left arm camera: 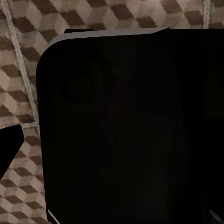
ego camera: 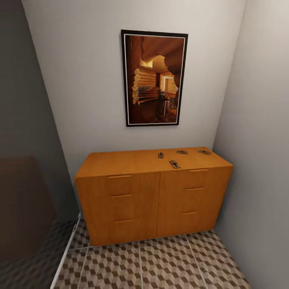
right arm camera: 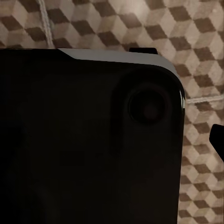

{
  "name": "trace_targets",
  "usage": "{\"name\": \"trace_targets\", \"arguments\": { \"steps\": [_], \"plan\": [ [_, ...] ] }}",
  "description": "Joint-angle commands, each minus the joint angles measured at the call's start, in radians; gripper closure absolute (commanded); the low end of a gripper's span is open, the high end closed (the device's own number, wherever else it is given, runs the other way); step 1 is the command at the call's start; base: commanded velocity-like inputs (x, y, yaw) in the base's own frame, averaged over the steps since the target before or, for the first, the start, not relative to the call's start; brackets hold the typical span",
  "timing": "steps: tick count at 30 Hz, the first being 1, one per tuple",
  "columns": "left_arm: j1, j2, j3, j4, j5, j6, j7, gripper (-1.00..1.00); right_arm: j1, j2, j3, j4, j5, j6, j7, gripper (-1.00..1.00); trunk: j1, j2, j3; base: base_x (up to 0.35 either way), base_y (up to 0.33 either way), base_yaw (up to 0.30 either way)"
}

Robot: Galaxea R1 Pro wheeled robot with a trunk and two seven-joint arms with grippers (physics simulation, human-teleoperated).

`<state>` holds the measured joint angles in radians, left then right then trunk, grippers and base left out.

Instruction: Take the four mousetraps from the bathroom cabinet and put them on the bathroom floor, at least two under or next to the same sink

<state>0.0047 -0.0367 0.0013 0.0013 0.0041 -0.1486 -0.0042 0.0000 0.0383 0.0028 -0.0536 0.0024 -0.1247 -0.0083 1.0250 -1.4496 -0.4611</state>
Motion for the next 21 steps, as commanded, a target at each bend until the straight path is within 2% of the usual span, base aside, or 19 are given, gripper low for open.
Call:
{"name": "trace_targets", "arguments": {
  "steps": [1,10,21],
  "plan": [
    [0.000,0.000,0.000,0.000,0.001,-0.003,0.000,-1.00,0.000,0.000,0.000,0.000,0.000,-0.003,-0.001,-1.00,0.000,0.000,-0.001,0.000,0.000,0.197],
    [0.000,0.000,0.000,0.000,0.001,-0.003,0.000,-1.00,0.000,0.000,0.000,0.000,0.001,-0.003,-0.001,-1.00,0.000,0.000,-0.001,0.000,-0.023,0.184],
    [0.000,0.000,0.000,0.000,0.001,-0.003,0.000,-1.00,0.000,0.000,0.000,0.000,0.001,-0.003,-0.001,-1.00,0.000,0.000,-0.001,0.000,-0.256,0.032]
  ]
}}
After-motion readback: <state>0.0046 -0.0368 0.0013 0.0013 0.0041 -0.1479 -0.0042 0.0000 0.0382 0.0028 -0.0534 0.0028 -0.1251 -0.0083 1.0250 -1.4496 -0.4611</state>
